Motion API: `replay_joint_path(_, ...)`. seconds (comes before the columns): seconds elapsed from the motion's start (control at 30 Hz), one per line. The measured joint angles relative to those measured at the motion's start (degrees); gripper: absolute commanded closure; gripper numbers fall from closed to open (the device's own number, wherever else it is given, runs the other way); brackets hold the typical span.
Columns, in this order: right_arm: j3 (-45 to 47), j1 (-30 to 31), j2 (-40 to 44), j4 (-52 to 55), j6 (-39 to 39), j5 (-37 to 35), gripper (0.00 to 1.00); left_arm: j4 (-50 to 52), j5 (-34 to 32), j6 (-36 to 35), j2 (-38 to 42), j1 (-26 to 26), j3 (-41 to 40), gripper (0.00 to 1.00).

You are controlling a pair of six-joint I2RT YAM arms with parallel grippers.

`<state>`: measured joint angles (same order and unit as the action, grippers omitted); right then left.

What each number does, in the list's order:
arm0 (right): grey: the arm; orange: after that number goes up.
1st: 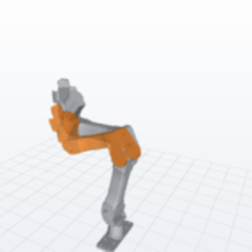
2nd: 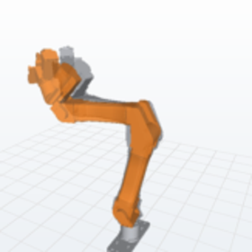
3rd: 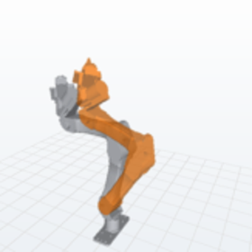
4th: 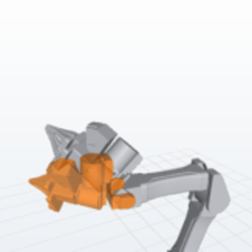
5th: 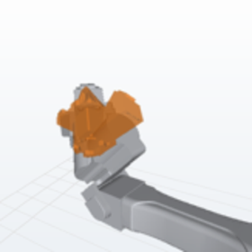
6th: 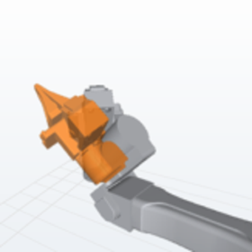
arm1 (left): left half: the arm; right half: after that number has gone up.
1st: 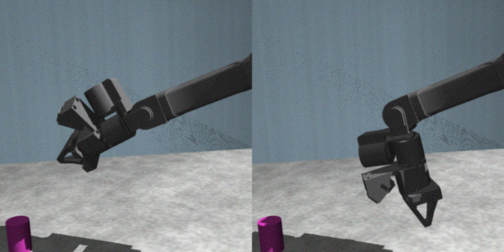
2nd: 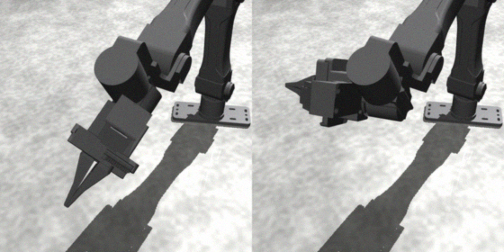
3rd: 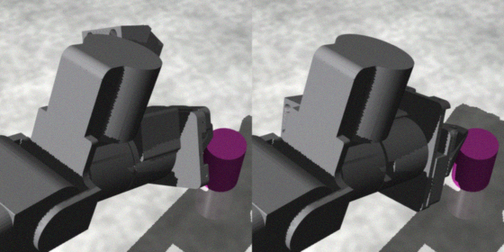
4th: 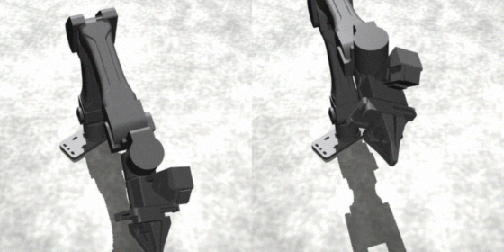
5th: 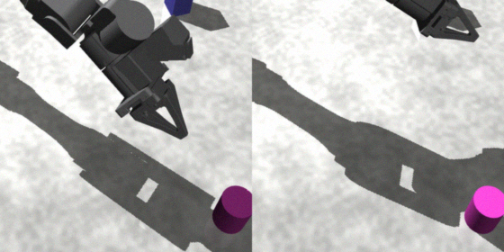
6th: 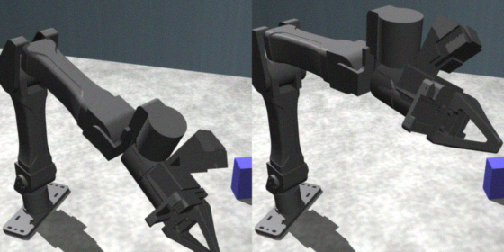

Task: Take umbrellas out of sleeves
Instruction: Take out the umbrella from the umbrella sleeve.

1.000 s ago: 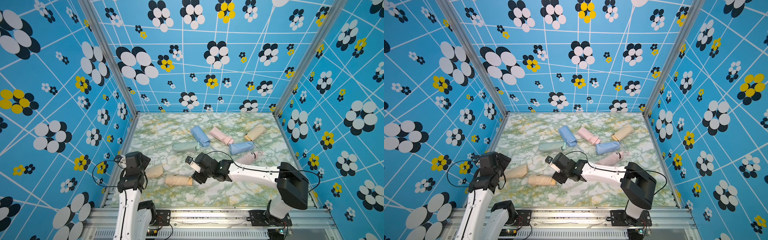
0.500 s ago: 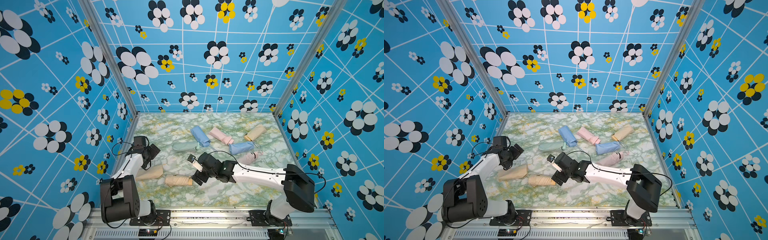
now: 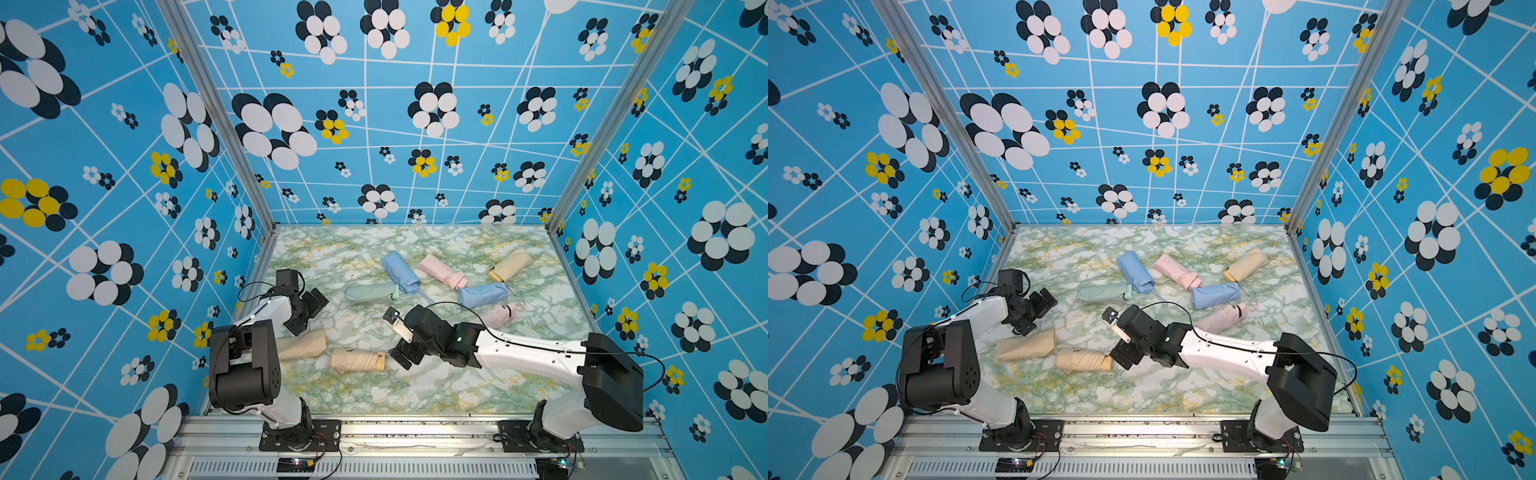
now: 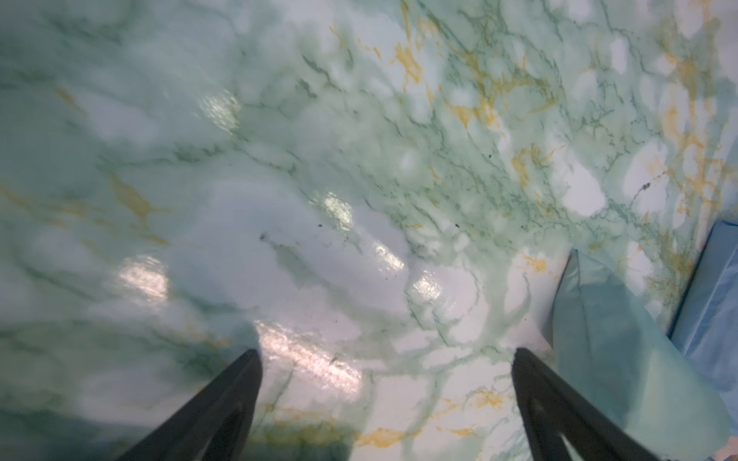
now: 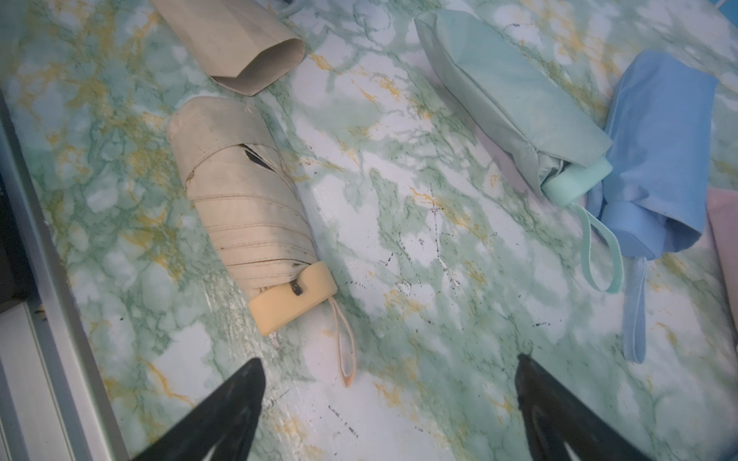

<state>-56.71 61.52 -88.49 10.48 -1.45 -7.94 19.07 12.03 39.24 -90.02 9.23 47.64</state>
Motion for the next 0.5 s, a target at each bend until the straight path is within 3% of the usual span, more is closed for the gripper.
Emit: replay_joint_path(0.5,0.00,-0.81,0.00,0.00,-0.02,-0.11,0.01,-1.97,0.85,2.10,9.07,-1.68,-8.92,0.01)
